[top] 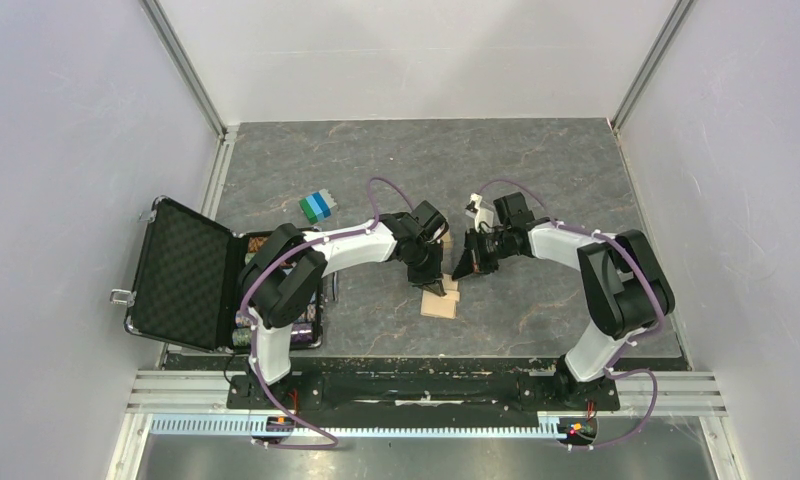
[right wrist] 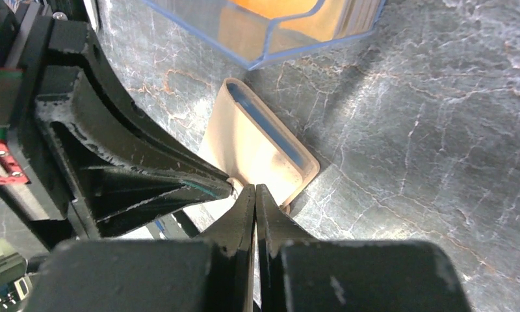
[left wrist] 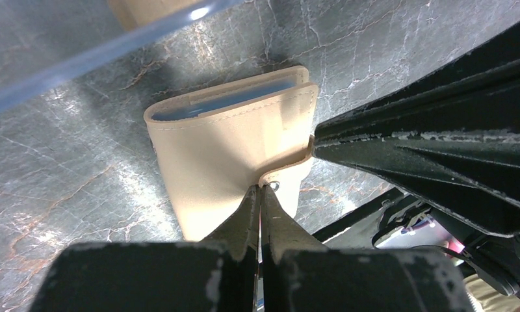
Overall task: Put the credit cards into the card holder
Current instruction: Close the credit card in the card holder.
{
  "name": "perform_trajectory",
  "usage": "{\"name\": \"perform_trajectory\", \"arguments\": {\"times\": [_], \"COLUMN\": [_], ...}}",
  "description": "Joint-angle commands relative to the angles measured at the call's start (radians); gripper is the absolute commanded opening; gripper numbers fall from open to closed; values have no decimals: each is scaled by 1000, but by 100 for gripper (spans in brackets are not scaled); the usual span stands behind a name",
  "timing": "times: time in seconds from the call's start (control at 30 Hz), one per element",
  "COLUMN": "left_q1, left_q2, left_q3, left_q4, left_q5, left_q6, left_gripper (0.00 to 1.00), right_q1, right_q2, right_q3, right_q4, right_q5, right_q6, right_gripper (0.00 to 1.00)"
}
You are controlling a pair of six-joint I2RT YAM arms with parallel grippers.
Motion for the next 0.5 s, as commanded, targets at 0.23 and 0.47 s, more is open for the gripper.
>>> {"name": "perform_trajectory", "arguments": {"times": [0.23, 0.47], "left_q1": [-4, -4], "left_q2": [36, 54], "left_q3": [30, 38], "left_q4": [-60, -63], "left_q5": [-63, -63], "left_q6": [48, 46], "left_gripper": [2, 2], "right_q1": [27, 52], "right_q2": [-23, 7], "right_q3": [-8, 20], "right_q4": [-33, -65], "right_q5": [-61, -80], "right_q6": [-55, -78], "right_gripper": [0, 0]}}
